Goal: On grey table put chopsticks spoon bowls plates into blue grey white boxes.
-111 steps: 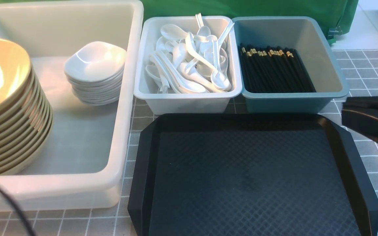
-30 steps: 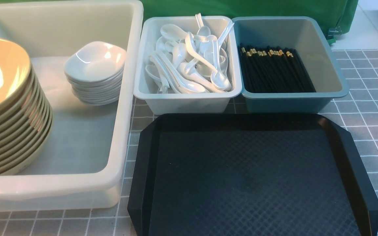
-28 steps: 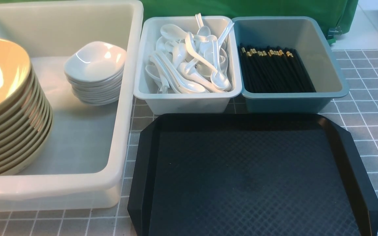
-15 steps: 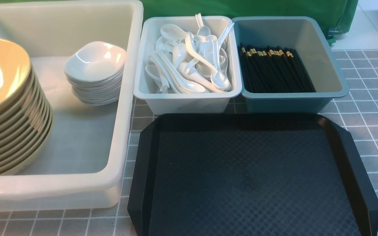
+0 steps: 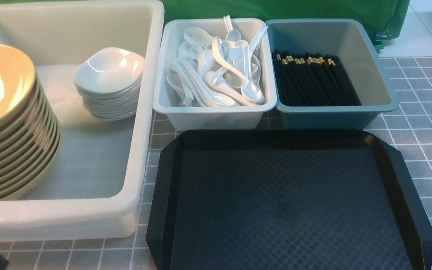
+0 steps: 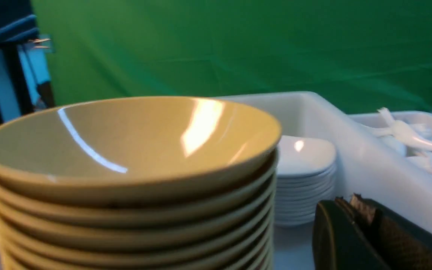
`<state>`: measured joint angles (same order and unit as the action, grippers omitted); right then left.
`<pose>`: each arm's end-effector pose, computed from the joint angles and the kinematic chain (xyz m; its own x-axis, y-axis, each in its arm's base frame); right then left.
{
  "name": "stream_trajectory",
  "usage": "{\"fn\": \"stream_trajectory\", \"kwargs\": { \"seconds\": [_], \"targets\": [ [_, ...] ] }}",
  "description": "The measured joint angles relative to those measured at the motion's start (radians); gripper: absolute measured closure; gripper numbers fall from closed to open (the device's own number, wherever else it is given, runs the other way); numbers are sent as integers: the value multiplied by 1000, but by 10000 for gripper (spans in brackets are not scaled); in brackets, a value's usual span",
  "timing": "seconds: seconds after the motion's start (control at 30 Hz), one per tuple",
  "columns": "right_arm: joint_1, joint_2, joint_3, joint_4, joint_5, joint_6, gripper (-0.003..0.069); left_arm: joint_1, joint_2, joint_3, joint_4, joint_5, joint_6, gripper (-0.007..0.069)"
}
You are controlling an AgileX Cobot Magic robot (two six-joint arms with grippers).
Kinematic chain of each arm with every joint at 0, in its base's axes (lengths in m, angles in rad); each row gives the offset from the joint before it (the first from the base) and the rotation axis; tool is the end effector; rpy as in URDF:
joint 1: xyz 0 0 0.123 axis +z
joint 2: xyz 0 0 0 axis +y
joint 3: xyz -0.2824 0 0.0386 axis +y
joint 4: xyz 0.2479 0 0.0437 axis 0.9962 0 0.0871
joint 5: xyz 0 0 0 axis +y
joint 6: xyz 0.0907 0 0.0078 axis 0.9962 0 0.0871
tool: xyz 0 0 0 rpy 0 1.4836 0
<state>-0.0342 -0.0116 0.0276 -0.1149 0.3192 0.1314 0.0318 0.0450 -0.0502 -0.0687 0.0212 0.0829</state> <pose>0.0538 -0.0051 0.1758 -0.2418 0.0305 -0.9698 0.0744 0.9971 0.0128 0.0581 0.0017 0.2256 0.0707 0.0165 -0.9974 -0.0314 0.9994 0.0143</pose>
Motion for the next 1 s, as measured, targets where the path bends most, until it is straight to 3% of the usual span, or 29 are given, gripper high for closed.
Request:
{"fn": "stream_trajectory", "kwargs": {
  "seconds": [0.17,0.4,1.0],
  "targets": [
    [0,0,0,0,0,0,565,38,-55,76,17,86,-95,634],
    [0,0,0,-1,0,0,561,37,-55,76,51,287,-116,634],
    [0,0,0,-1,0,0,545,37,-57,76,51,290,-117,634]
  ]
}}
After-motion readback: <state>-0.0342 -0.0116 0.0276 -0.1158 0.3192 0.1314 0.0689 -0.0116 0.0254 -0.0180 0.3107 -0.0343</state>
